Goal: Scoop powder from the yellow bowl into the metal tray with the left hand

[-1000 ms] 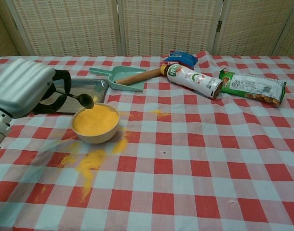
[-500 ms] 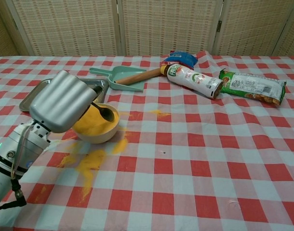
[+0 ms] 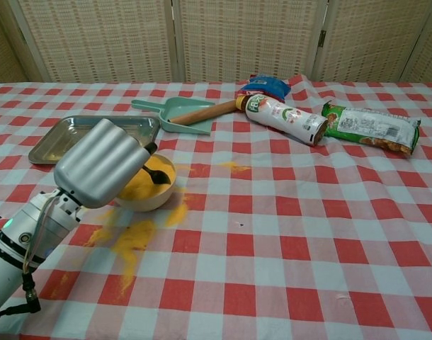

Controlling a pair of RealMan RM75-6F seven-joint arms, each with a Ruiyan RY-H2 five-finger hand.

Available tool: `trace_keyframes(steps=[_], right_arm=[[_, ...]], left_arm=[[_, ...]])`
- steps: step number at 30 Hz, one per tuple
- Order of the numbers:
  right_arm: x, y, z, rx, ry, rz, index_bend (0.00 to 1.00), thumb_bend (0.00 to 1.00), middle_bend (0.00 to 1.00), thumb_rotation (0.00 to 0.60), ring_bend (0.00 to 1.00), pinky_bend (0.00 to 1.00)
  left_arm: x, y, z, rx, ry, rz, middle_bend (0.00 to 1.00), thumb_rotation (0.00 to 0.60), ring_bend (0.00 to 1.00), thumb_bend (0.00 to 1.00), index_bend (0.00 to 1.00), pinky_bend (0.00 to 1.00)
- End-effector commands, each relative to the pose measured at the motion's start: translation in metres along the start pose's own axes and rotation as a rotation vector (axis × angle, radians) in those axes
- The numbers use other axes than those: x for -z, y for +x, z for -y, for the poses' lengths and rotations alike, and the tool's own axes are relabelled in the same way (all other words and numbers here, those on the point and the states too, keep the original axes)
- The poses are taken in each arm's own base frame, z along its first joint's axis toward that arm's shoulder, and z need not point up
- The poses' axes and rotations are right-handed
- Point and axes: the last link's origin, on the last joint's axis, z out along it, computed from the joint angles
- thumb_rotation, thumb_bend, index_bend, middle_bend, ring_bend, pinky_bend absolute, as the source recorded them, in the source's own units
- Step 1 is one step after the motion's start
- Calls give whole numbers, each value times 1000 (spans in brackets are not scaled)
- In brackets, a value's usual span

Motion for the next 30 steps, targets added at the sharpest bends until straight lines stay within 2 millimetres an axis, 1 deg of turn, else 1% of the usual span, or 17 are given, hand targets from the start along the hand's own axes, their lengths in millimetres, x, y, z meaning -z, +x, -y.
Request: trace_keyframes(steps=[1,3,5,8,10,11,16,22,24,26,29,30], right_arm=[[0,0,0,1,0,0,0,39,0,600,0,0],[0,-1,0,2,-1,1,0,39,0,600,0,0],[-1,-1,0,3,-1,0,0,39,0,600,0,0],[0,-1,0,5,-2,2,0,40,0,600,0,0],[-1,-1,1,5,-1,0,0,40,0,600,0,0],[-1,-1,1,6,-1,0,0,39,0,600,0,0],[-1,-1,1,7,-1,0,0,39,0,600,0,0],[-1,-2,1,10,-1,4,0,39,0,600,0,0],[-1,-2,1,9,-2,3,0,39,0,600,0,0],[-1,-2,1,7,-4,2,0,39,0,600,0,0],[-1,-2,1,9,-2,6,0,39,0,600,0,0],[-1,-3,1,10,0,8,0,40,0,600,0,0]], left_arm=[[1,-1,0,3,0,2,1000,600,1000,679,832,1000],[2,-2,1,5,0,5,1000,600,1000,670,752,1000],[3,-3,1,8,1,10,1000,600,1000,653,636,1000],[4,-4,2,11,5,16,1000,600,1000,633,502,1000],[3,-3,4,15,7,12,1000,600,1000,616,428,1000],[3,-3,4,16,8,11,1000,600,1000,611,409,1000],[3,-3,6,23,17,13,1000,600,1000,602,367,1000],[8,-2,10,53,30,12,1000,600,1000,601,366,1000],[10,0,14,121,56,18,1000,600,1000,600,370,1000],[11,1,21,191,80,28,1000,600,1000,587,390,1000],[11,4,40,353,124,92,1000,600,1000,562,400,1000],[9,9,50,406,133,115,1000,600,1000,555,399,1000]])
